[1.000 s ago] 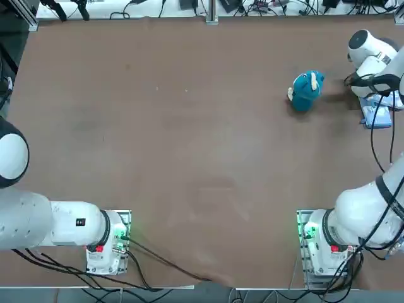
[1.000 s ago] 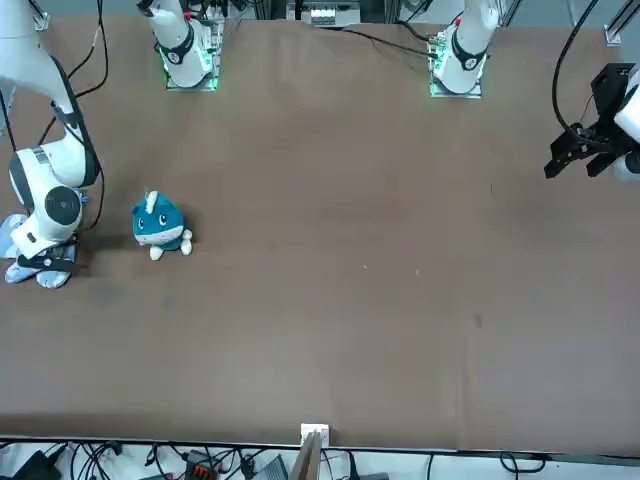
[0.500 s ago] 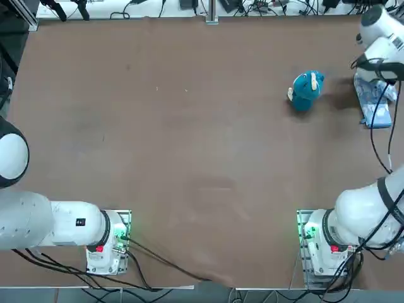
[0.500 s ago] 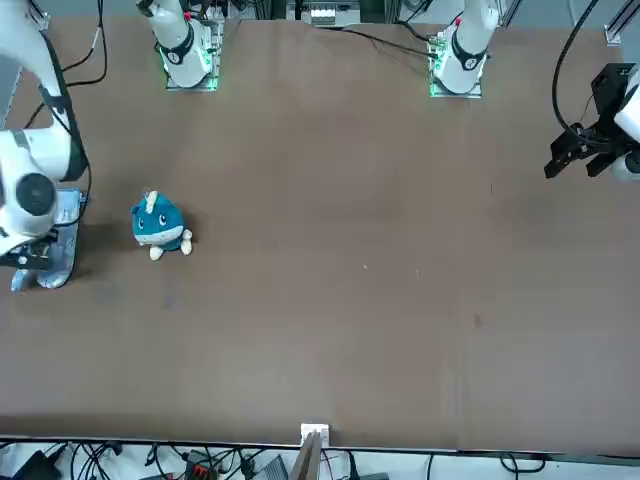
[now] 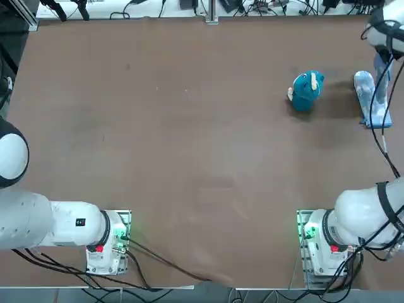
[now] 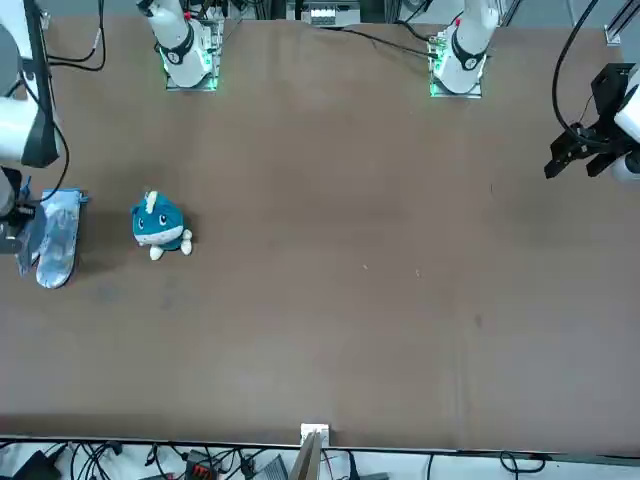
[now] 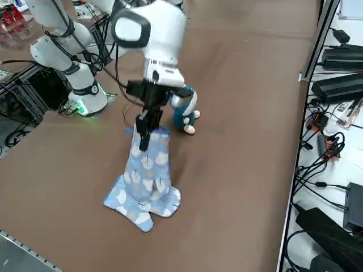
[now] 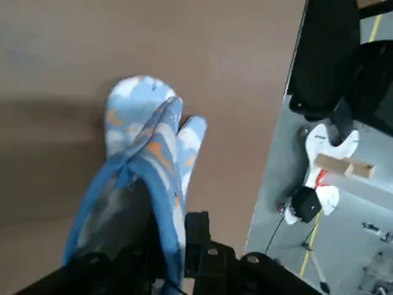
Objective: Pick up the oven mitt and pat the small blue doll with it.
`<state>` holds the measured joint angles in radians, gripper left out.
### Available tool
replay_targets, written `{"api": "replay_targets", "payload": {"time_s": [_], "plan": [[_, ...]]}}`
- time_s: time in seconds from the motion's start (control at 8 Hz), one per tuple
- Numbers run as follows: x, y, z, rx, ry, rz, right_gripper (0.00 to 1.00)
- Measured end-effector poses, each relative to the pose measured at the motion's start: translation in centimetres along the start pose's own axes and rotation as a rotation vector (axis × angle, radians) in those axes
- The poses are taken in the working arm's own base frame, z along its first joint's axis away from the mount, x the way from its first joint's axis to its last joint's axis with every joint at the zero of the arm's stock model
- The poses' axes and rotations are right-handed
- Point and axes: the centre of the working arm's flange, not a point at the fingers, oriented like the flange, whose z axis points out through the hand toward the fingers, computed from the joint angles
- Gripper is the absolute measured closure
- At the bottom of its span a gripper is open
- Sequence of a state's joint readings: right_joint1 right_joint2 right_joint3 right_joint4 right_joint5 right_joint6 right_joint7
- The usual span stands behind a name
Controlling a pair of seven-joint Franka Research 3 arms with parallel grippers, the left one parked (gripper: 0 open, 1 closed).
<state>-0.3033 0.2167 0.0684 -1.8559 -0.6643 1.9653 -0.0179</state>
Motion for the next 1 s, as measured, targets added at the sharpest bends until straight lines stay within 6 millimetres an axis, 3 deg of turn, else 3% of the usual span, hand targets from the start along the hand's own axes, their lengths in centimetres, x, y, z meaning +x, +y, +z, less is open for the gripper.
{"api": "replay_targets", "payload": {"time_s": [0.38,0.5,1.0], "plan": [[-1.5,-5.6,-8.3,0.196,-0.091,-0.008,0.97],[-1.5,-7.2,-9.6,0.248,-0.092,-0.008,0.97],[0.3,-13.8,-11.5,0.371,-0.111,0.083,0.97]]}}
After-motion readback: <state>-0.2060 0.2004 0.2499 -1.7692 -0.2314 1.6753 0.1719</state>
